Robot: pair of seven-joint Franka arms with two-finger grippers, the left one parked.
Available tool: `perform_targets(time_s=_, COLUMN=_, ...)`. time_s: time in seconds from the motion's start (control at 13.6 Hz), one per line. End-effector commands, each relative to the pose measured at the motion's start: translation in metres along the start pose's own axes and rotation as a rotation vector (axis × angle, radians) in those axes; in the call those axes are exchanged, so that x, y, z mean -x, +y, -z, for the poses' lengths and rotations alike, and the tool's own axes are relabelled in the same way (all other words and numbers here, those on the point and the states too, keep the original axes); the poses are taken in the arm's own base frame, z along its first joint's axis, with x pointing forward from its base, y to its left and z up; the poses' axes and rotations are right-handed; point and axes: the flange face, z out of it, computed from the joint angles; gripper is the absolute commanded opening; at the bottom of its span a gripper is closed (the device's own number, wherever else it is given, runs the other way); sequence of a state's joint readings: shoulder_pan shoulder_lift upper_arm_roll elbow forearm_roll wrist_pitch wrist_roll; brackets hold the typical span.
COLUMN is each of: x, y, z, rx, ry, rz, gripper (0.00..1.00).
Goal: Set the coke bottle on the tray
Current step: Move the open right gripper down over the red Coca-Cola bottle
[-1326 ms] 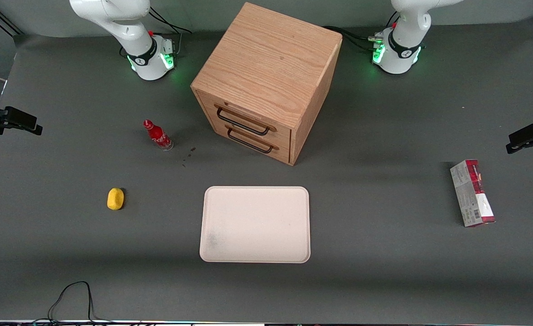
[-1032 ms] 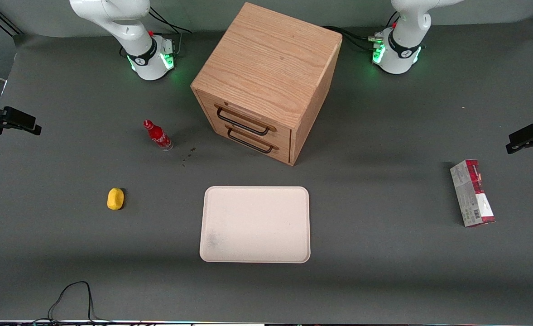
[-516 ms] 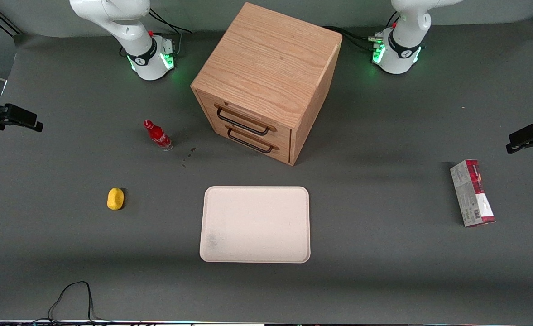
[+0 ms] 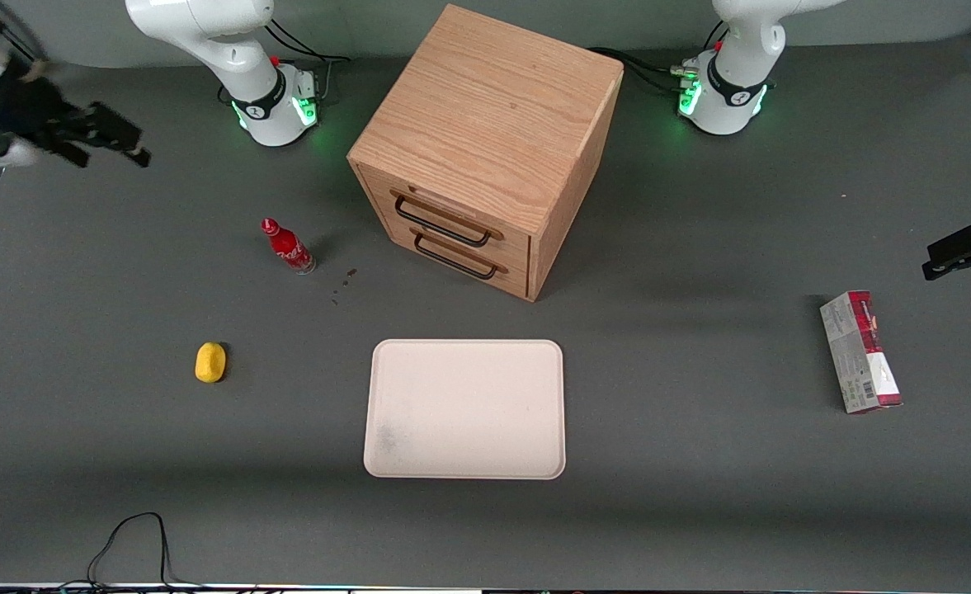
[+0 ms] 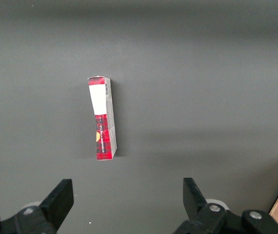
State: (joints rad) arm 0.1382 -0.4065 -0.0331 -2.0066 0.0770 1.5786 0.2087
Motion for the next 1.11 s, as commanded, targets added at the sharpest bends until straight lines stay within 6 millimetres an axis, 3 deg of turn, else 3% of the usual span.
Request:
perform_targets(time_s=0.0, x=0.038, y=-0.022, z=-0.043, rx=-0.008, ry=0.021, rz=-0.006, gripper=1.00)
perform_targets(time_s=0.29, x=0.045, y=-0.049, z=-0.079, rx=0.055, ry=0.005, rz=0.042, gripper=1.00)
perform_targets(time_s=0.44, x=0.036, y=-0.048, z=-0.092, rx=0.075, ry=-0.004, rz=0.042, gripper=1.00)
perform_targets(time_s=1.03, x=0.038, y=-0.026, z=-0.212, rx=0.062, ry=0.033, rz=0.017, gripper=1.00)
